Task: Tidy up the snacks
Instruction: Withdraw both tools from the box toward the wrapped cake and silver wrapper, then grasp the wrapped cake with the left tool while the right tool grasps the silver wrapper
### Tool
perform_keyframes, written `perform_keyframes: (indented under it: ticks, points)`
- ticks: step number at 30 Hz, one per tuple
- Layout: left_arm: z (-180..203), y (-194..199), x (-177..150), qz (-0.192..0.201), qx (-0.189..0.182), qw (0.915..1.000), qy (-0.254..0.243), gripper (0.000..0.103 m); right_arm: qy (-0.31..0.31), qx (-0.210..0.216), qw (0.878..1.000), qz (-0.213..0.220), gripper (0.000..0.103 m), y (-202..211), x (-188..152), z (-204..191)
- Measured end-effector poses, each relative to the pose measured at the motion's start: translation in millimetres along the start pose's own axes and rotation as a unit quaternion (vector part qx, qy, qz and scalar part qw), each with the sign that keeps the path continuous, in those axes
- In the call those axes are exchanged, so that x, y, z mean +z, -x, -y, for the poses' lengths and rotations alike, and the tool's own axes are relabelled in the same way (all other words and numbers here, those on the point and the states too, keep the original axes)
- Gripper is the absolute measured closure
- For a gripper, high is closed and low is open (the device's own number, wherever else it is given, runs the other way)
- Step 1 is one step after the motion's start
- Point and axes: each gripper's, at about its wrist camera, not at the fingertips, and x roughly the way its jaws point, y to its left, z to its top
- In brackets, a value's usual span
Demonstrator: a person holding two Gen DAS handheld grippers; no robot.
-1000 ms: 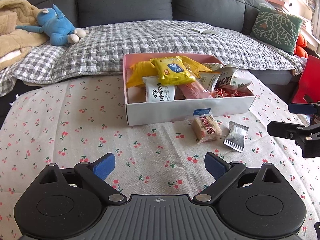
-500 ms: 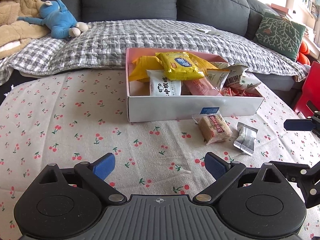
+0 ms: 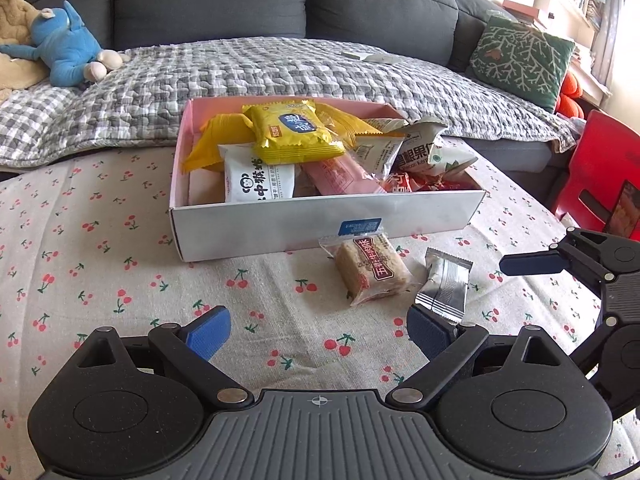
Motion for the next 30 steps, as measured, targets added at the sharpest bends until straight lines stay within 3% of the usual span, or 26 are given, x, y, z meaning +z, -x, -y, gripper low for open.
perform_keyframes:
  ticks: [8, 17, 23, 30]
  points:
    - [9, -22, 17, 0.003, -0.02, 0.999, 0.041, 0.024, -0.006, 0.0, 1.0, 0.025, 0.001, -9, 1, 5]
    - [17, -33, 26, 0.004, -0.026, 0.9981, 0.056, 0.058, -0.017, -0.006, 0.999, 0.038, 0.005, -17, 6, 10]
    - [17, -34, 26, 0.004, -0.02, 0.998, 0.06, 0.065, -0.011, -0.002, 0.999, 0.043, 0.021, -18, 11, 8]
    - [14, -28, 22, 0.005, -0.016, 0.9976, 0.067, 0.069, 0.015, 0.016, 0.999, 0.044, 0.051, -15, 14, 1]
